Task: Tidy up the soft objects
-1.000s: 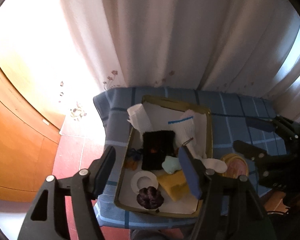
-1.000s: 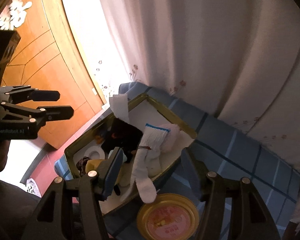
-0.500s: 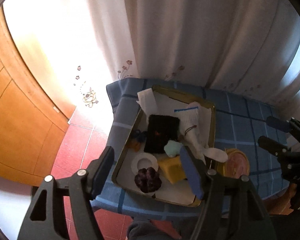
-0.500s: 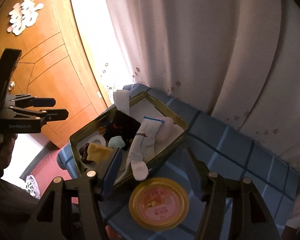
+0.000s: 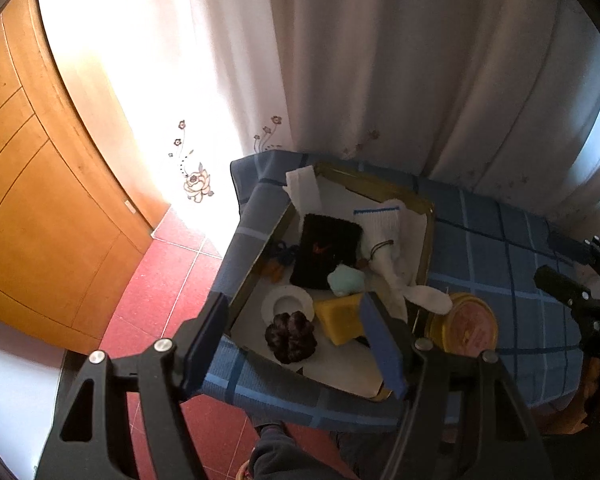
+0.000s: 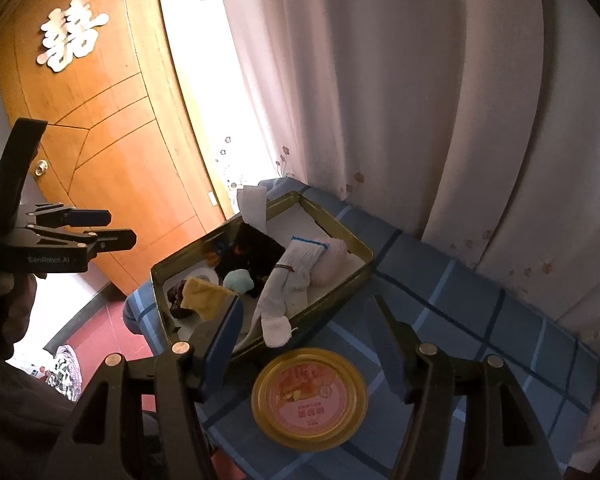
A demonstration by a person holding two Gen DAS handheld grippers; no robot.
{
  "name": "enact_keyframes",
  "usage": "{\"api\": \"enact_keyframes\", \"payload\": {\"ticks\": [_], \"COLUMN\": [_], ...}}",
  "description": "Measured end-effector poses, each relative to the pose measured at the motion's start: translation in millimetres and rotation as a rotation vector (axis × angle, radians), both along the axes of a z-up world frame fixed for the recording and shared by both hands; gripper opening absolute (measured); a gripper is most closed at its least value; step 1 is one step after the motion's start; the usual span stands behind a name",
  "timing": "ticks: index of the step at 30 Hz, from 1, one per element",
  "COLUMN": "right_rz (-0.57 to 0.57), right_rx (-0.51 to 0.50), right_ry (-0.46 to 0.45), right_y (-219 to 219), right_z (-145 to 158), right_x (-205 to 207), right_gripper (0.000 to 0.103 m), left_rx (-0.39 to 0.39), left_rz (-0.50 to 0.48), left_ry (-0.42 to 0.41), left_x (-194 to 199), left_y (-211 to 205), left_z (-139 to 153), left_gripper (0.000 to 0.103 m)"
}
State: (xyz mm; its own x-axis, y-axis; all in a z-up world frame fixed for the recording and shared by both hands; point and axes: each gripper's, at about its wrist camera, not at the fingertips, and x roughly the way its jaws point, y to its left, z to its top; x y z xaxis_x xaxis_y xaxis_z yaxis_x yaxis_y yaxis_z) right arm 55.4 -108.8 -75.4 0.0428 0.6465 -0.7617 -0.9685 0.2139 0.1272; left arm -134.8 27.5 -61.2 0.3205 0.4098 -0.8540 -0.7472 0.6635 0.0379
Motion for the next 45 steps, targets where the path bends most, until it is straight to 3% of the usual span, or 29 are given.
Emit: {"api": "enact_keyframes", "payload": {"ticks": [30,34,45], "right_rz": [0.046,0.050,0.053], "right_rx": [0.023,0.018,0.016], "right_ry": [0.020,0.022,0.027], "right_y": [10,11,13], "right_z": [-4,-6,-8], "right_x": [5,5,3], "right_gripper": [0.066,0.066,0.066], "left_rx": [-0.009,-0.011,0.004], "left_rz": [0.042,0.049,0.046], "left_ry": [0.026,0.033,0.025], "left_x": [-3,-4,-4], "left_y": [4,5,5], "left_z": [0,-3,-2], "left_gripper": [0.069,0.074,0.074]}}
